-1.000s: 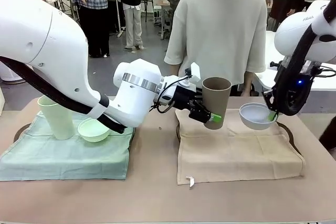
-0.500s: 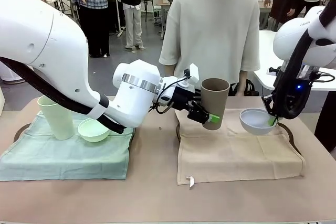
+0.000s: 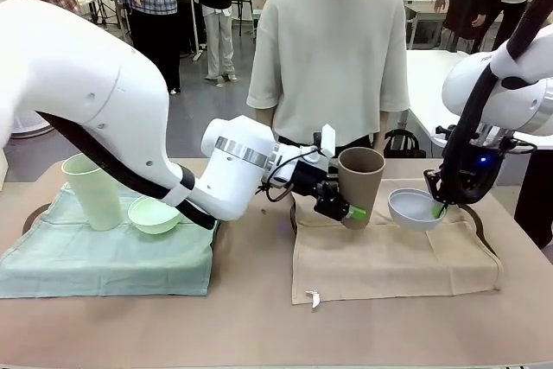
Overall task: Set up a tray with a mat and arrange the tableware.
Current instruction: Place the Picnic Bowl and Reusable plastic cup back onto the Handle tray in front of the human's position.
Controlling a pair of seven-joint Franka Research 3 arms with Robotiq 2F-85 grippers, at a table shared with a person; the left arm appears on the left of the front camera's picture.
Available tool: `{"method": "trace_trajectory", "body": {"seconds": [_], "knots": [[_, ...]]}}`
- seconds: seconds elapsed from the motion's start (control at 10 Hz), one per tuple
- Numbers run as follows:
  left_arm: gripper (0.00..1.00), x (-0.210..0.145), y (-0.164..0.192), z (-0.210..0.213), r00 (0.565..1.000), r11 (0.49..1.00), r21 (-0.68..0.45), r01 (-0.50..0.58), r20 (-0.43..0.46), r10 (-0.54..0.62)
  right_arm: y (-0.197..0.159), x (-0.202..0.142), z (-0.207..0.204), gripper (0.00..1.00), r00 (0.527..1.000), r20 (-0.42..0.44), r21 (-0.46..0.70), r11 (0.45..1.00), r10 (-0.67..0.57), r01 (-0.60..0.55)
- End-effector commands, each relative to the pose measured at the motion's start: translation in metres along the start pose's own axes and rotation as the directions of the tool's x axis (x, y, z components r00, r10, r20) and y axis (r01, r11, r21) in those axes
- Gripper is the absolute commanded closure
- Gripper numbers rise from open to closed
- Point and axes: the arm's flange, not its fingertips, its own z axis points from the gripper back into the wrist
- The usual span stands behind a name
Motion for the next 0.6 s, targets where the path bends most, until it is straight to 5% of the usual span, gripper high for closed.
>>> {"method": "trace_trajectory", "body": {"seconds": [0.0,0.5], "knots": [[0.18,-0.005,0.010,-0.012,0.999,0.999,-0.021,0.033,-0.018,-0.033,0.000,0.011,-0.013,0.96,1.000,0.006,0.020,0.999,0.026,-0.026],[0.18,-0.006,0.013,-0.014,0.999,0.999,-0.022,0.046,-0.003,-0.046,-0.001,0.019,-0.036,0.96,1.000,-0.010,-0.013,1.000,0.020,-0.020]]}}
